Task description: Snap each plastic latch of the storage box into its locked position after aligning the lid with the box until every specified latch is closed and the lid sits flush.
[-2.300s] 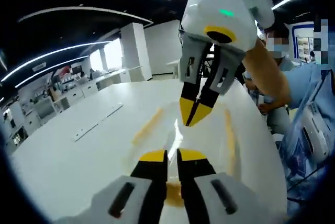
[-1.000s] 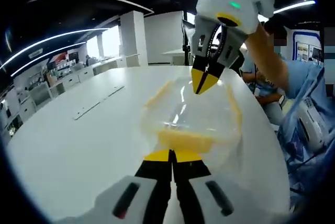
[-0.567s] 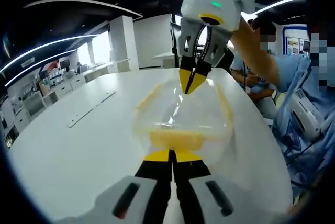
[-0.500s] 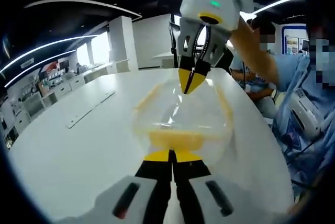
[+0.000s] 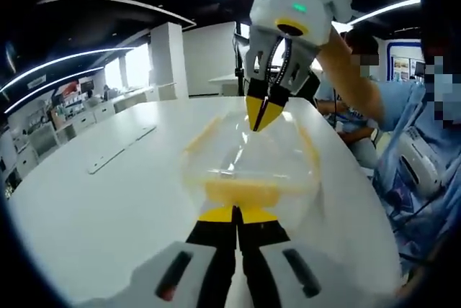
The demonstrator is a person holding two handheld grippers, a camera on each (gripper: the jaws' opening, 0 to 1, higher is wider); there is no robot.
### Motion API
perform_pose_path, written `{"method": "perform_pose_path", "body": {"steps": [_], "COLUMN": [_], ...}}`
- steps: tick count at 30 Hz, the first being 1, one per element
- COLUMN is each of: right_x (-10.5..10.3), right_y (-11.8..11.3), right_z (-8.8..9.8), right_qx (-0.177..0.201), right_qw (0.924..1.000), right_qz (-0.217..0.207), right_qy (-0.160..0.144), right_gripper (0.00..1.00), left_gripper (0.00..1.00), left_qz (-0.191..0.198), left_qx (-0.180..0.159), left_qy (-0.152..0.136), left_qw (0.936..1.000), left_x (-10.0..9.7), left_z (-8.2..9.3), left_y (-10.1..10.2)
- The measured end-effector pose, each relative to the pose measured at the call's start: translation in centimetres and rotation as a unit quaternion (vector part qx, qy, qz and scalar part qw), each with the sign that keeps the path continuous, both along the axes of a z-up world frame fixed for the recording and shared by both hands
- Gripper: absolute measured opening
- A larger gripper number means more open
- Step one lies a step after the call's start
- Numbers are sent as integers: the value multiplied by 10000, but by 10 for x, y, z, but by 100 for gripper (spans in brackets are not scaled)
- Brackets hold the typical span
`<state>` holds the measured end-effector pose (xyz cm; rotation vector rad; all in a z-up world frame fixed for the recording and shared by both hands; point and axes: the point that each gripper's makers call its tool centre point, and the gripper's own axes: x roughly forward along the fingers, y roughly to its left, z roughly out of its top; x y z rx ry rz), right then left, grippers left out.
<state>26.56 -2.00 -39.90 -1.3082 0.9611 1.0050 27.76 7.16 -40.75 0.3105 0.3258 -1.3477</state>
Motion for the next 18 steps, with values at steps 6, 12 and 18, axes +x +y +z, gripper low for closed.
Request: {"method": "perform_pose_path", "body": {"steps": [6, 12, 18], "right_x": [-1, 0, -1], "right_y": [1, 0, 2], "right_z": [0, 1, 1], "right_qx": [-89, -71, -3], "right_qw": [9999, 10000, 10000], "right_qz": [40, 13, -53], "right_qy": [-42, -16, -8], "right_gripper": [0, 0, 0], "left_gripper": [0, 0, 0], "left_qz": [1, 4, -3], "left_qx": [-74, -150, -13], "left_qy": [127, 260, 112], "left_qw": [9999, 9995, 9999], "left_x": [-2, -1, -2], "left_z": [0, 1, -5], "left_y": [0, 2, -10]}}
